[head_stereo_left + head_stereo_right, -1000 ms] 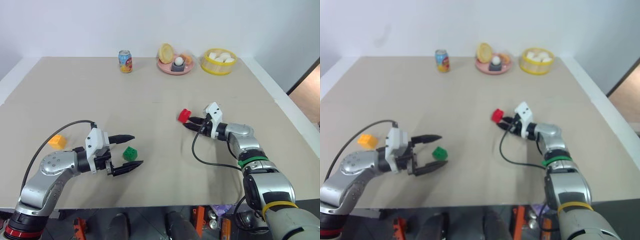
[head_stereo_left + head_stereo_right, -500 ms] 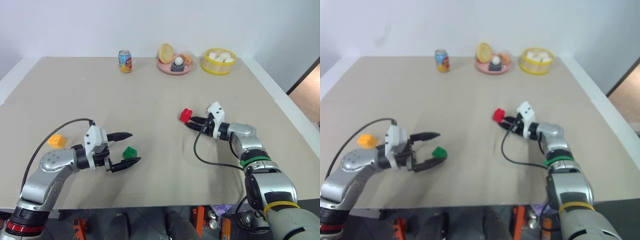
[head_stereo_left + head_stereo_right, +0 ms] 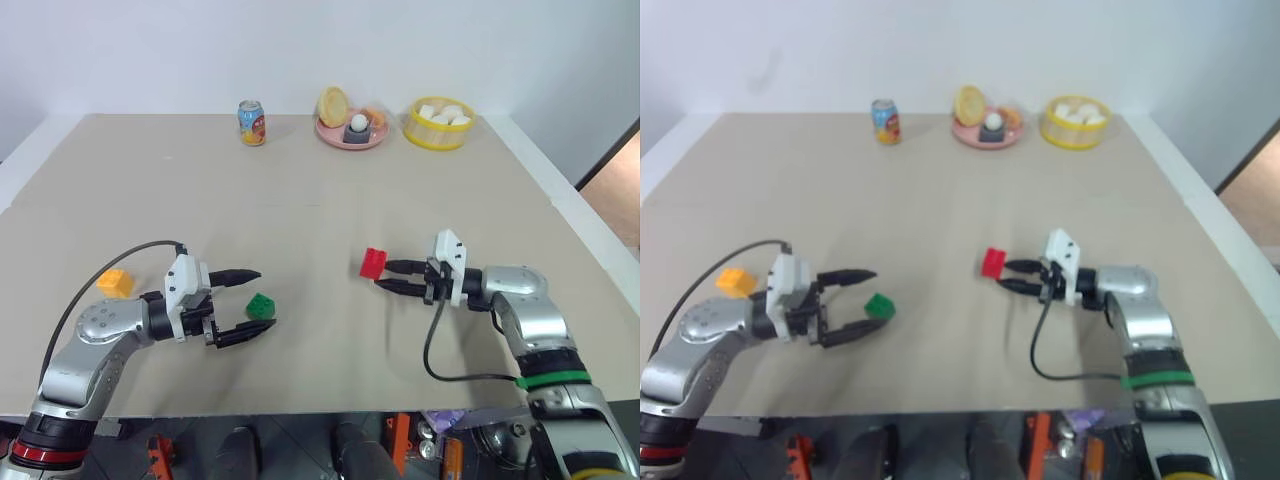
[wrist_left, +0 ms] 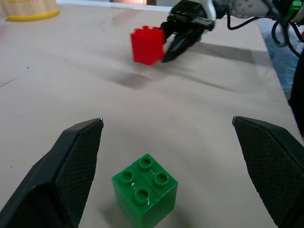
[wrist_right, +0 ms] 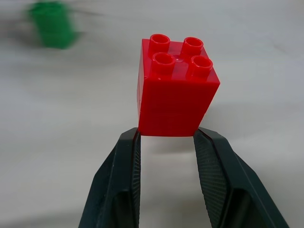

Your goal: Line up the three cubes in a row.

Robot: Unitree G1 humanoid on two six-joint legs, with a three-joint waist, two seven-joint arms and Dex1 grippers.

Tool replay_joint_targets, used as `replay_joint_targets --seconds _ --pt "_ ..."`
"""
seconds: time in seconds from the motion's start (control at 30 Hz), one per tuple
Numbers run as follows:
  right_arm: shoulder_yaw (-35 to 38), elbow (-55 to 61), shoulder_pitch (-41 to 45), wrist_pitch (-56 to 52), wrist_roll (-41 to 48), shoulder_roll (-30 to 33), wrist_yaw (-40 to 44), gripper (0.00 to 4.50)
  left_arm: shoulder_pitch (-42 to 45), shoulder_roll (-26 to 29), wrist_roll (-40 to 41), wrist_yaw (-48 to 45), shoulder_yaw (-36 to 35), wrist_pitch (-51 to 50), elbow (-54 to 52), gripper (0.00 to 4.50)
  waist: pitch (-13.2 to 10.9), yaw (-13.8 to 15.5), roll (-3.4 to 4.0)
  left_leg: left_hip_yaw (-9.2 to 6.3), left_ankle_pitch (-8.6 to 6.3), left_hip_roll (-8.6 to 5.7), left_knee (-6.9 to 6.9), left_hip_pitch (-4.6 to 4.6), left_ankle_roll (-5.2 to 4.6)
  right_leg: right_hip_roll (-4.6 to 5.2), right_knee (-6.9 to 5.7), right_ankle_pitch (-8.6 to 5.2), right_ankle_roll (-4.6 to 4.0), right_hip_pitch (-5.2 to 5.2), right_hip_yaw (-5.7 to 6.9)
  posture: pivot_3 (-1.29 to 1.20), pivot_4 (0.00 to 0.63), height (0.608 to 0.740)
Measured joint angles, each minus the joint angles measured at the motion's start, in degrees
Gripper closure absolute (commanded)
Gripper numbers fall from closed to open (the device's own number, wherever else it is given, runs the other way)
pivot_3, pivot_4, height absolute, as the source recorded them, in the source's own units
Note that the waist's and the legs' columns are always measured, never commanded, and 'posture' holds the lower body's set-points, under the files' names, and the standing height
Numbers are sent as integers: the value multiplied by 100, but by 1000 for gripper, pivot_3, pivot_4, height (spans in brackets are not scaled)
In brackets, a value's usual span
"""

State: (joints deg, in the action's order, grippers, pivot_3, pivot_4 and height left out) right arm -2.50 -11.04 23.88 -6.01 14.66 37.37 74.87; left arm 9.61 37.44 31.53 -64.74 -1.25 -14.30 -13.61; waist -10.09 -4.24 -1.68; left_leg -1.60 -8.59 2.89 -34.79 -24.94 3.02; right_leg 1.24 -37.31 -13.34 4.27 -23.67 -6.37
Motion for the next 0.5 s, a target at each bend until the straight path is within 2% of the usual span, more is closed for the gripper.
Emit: replay_joint_targets --seconds 0.27,0.5 --pt "-208 996 -605 -276 97 298 192 3380 349 150 46 -655 291 -120 26 0 -1 -4 -1 5 0 1 -5 28 0 4 0 4 -7 23 1 0 150 740" --pt "-216 921 -689 -133 28 360 118 3380 463 51 -7 -808 396 -105 190 0 -2 -4 -2 7 0 1 -4 27 1 4 1 0 -7 22 1 0 150 740"
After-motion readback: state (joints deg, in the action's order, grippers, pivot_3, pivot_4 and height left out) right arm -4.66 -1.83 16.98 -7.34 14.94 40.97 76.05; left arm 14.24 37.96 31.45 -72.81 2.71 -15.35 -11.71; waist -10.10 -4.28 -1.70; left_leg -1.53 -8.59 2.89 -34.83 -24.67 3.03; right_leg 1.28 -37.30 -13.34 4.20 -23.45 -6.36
